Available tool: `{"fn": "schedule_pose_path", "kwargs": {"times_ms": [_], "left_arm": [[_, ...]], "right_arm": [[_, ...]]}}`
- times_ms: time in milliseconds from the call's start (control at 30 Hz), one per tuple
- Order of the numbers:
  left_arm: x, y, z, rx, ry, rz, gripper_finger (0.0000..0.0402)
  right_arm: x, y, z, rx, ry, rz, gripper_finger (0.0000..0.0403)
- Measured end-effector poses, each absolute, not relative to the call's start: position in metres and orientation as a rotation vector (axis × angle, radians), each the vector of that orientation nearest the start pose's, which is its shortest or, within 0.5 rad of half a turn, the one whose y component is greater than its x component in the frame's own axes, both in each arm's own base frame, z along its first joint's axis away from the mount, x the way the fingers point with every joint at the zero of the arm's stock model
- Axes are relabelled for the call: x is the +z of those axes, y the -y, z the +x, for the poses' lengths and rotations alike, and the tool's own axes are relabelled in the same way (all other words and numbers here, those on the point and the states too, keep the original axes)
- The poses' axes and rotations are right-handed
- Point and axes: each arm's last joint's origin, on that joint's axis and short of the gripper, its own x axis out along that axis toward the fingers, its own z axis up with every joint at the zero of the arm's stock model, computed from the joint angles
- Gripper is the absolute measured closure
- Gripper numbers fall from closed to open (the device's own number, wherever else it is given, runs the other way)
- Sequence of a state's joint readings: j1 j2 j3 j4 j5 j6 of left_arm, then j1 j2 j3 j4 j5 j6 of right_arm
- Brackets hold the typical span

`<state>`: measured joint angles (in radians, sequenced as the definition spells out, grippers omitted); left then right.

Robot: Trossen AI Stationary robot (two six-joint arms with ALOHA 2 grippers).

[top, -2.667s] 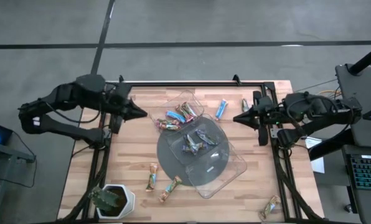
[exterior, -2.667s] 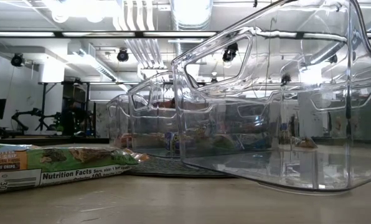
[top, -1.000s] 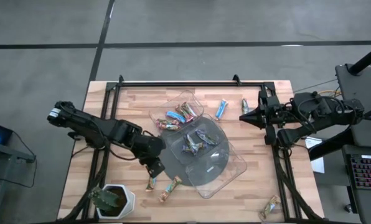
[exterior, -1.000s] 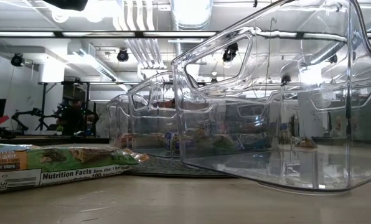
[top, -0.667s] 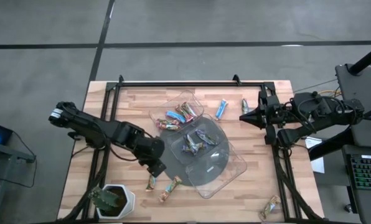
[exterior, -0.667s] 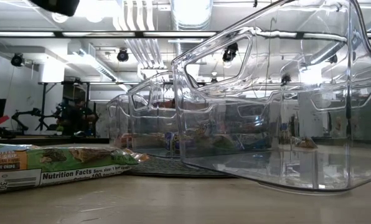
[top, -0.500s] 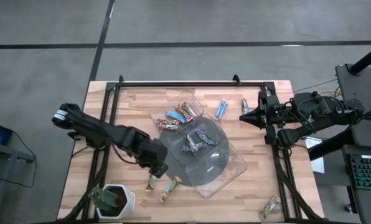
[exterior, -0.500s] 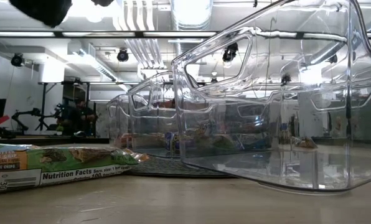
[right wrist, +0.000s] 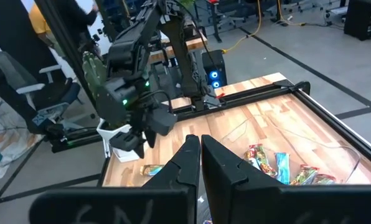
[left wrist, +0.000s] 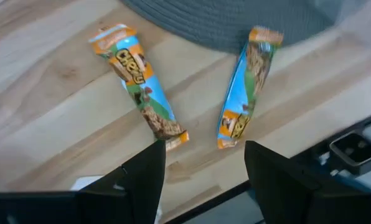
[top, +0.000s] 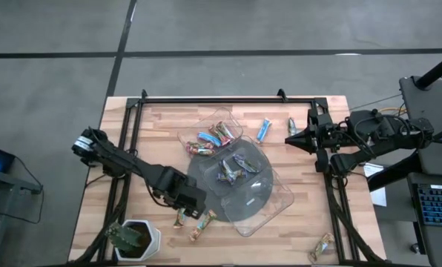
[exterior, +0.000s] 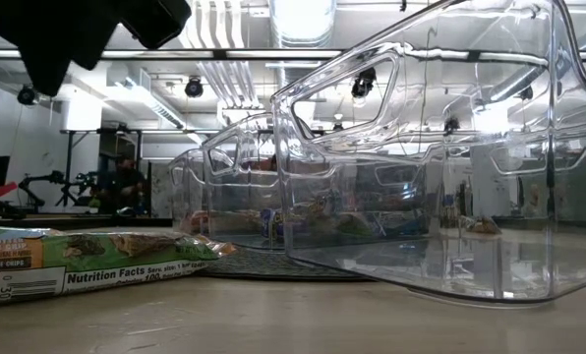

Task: Pick and place Granola Bars by type
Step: Put the yellow granola bar into the bottom transparent bin

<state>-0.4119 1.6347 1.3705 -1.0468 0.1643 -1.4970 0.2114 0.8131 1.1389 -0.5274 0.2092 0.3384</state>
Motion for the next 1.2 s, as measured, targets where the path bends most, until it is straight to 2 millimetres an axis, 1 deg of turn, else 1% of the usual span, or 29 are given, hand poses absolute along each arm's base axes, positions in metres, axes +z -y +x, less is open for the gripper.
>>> {"fn": "schedule_pose_path", "kwargs": {"times_ms": [233, 367, 433, 500, 633, 733, 867, 967, 1067, 1133, 1200], "left_arm": [[0.270, 0.137, 0.282, 0.496, -1.405, -1.022, 0.0199], [0.275, 0.137, 0.280, 0.391, -1.409, -0.929, 0.0199], [0.275, 0.137, 0.280, 0.305, -1.417, -0.835, 0.0199], [0.275, 0.137, 0.280, 0.191, -1.421, -0.708, 0.0199], [0.274, 0.136, 0.279, -0.092, -1.405, -0.376, 0.0200], [0.274, 0.136, 0.279, -0.238, -1.374, -0.171, 0.0200], [0.273, 0.135, 0.279, -0.438, -1.304, 0.181, 0.0200], [0.273, 0.134, 0.279, -0.532, -1.248, 0.417, 0.0200], [0.271, 0.132, 0.280, -0.588, -1.200, 0.637, 0.0200], [0.266, 0.130, 0.281, -0.626, -1.168, 0.777, 0.0200], [0.259, 0.129, 0.280, -0.672, -1.163, 0.869, 0.0200]], "right_arm": [[0.411, -0.025, 0.144, -0.031, -0.196, 0.290, 0.0394], [0.411, -0.025, 0.144, -0.031, -0.196, 0.290, 0.0394], [0.411, -0.025, 0.144, -0.031, -0.196, 0.290, 0.0394], [0.411, -0.025, 0.144, -0.031, -0.196, 0.290, 0.0394], [0.411, -0.025, 0.144, -0.031, -0.196, 0.290, 0.0394], [0.411, -0.025, 0.144, -0.031, -0.196, 0.294, 0.0394], [0.411, -0.025, 0.144, -0.031, -0.196, 0.295, 0.0394], [0.411, -0.025, 0.144, -0.032, -0.196, 0.298, 0.0394], [0.411, -0.025, 0.144, -0.032, -0.196, 0.299, 0.0394], [0.411, -0.025, 0.144, -0.033, -0.196, 0.312, 0.0394], [0.411, -0.025, 0.144, -0.036, -0.195, 0.338, 0.0394]]}}
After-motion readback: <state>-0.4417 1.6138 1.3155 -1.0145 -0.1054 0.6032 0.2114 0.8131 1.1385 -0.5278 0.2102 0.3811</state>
